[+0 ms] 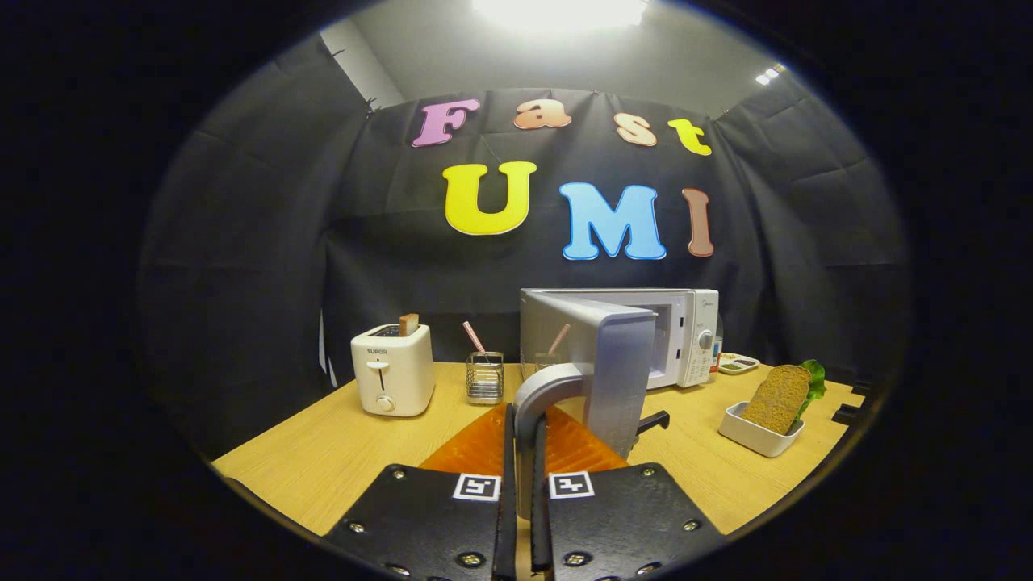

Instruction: Open the microwave, put the food inside, and close the microwave door.

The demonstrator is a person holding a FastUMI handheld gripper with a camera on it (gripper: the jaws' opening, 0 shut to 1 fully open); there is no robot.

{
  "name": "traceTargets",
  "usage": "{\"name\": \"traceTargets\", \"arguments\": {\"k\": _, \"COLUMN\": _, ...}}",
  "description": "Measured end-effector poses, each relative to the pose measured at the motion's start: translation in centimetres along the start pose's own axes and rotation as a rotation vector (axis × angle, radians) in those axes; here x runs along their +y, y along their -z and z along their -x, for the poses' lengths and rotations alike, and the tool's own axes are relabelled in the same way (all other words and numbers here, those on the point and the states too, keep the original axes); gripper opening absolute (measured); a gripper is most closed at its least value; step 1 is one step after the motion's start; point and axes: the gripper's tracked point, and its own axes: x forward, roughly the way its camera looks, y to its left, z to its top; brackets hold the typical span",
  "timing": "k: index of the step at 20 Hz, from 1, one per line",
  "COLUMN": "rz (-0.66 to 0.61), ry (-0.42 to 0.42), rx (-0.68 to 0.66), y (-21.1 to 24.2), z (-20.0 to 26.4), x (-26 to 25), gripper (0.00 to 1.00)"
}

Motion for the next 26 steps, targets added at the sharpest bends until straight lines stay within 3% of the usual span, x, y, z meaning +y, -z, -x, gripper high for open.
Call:
{"name": "traceTargets", "arguments": {"k": 3, "rz": 0.009, "ry": 0.020, "rx": 0.001, "y": 0.2, "z": -0.2, "x": 0.9, "gripper": 0.08}}
{"name": "traceTargets", "arguments": {"k": 8, "rz": -0.018, "ry": -0.038, "rx": 0.026, "y": 0.3, "z": 0.6, "x": 0.6, "gripper": 0.10}}
{"name": "traceTargets", "arguments": {"k": 10, "rz": -0.021, "ry": -0.086, "rx": 0.020, "y": 0.1, "z": 1.4, "x": 0.8, "gripper": 0.28}}
{"name": "traceTargets", "arguments": {"k": 11, "rz": -0.022, "ry": -0.090, "rx": 0.009, "y": -0.3, "z": 2.2, "x": 0.3, "gripper": 0.47}}
{"name": "traceTargets", "arguments": {"k": 14, "rz": -0.006, "ry": -0.095, "rx": -0.049, "y": -1.7, "z": 4.1, "x": -1.2, "gripper": 0.59}}
{"name": "traceTargets", "arguments": {"k": 20, "rz": -0.006, "ry": -0.045, "rx": -0.132, "y": -4.4, "z": 6.4, "x": -8.2, "gripper": 0.59}}
{"name": "traceTargets", "arguments": {"k": 26, "rz": -0.017, "ry": 0.050, "rx": -0.130, "y": -4.1, "z": 5.9, "x": -18.5, "gripper": 0.60}}
